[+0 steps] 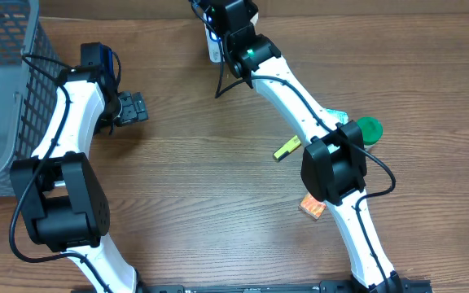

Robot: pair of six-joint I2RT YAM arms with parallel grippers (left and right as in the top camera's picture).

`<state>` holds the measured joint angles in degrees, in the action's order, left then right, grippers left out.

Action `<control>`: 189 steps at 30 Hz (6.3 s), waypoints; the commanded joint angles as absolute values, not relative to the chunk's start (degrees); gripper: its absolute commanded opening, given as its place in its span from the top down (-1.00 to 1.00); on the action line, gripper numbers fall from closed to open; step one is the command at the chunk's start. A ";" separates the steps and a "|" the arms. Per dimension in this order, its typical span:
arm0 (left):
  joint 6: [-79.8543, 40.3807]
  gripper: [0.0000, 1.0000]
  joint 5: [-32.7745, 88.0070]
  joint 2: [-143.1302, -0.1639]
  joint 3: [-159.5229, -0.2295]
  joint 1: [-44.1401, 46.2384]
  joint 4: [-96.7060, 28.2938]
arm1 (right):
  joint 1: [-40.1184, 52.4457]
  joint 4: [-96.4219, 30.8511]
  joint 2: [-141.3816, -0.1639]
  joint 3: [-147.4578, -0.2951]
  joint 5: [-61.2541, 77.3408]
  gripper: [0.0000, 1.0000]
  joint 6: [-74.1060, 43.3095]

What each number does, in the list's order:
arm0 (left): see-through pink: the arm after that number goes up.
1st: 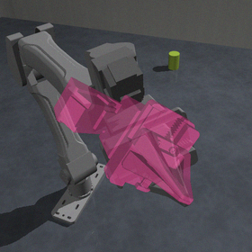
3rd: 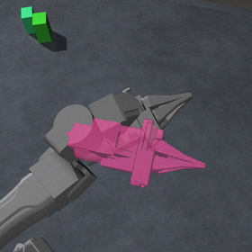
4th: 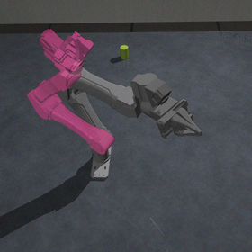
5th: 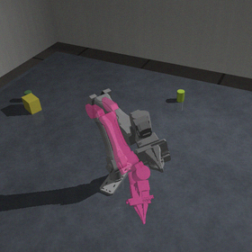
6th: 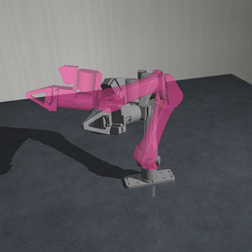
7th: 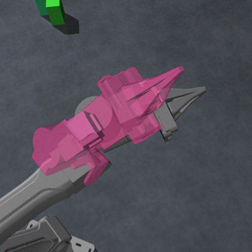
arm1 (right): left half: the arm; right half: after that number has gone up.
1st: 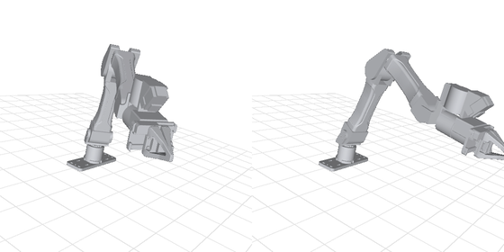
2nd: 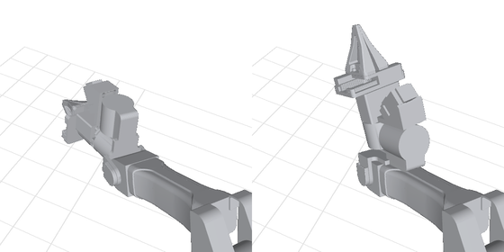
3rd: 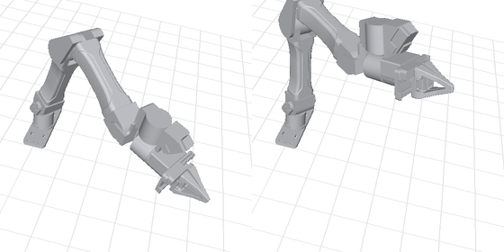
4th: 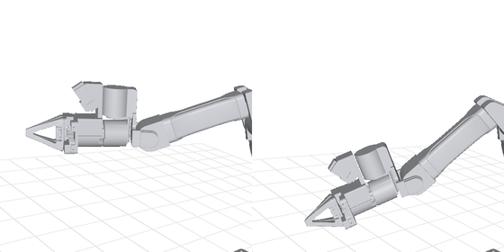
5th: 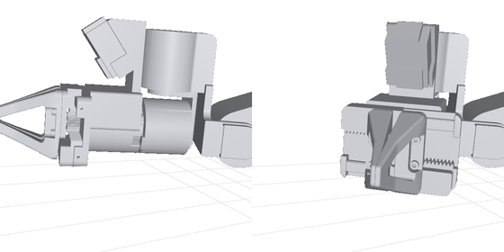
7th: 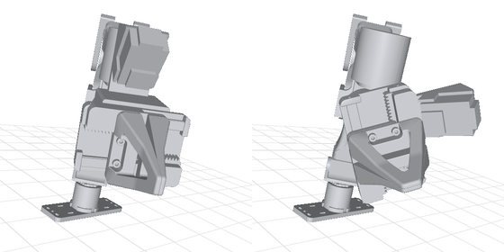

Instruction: Scan the item barcode

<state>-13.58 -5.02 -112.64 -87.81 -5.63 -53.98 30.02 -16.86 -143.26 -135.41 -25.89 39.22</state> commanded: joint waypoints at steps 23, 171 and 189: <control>-14.17 -1.00 -5.52 -112.75 -88.53 -5.45 -53.71 | 32.73 -27.44 -144.49 -136.07 -23.66 0.92 39.05; -14.17 -1.00 -5.50 -112.75 -88.53 -5.13 -53.69 | 11.09 1.43 -0.16 -15.77 7.60 -1.00 -0.14; -14.17 -0.99 -5.50 -112.75 -88.53 -5.02 -53.69 | 8.49 6.22 -0.16 -0.45 6.07 -1.00 -10.46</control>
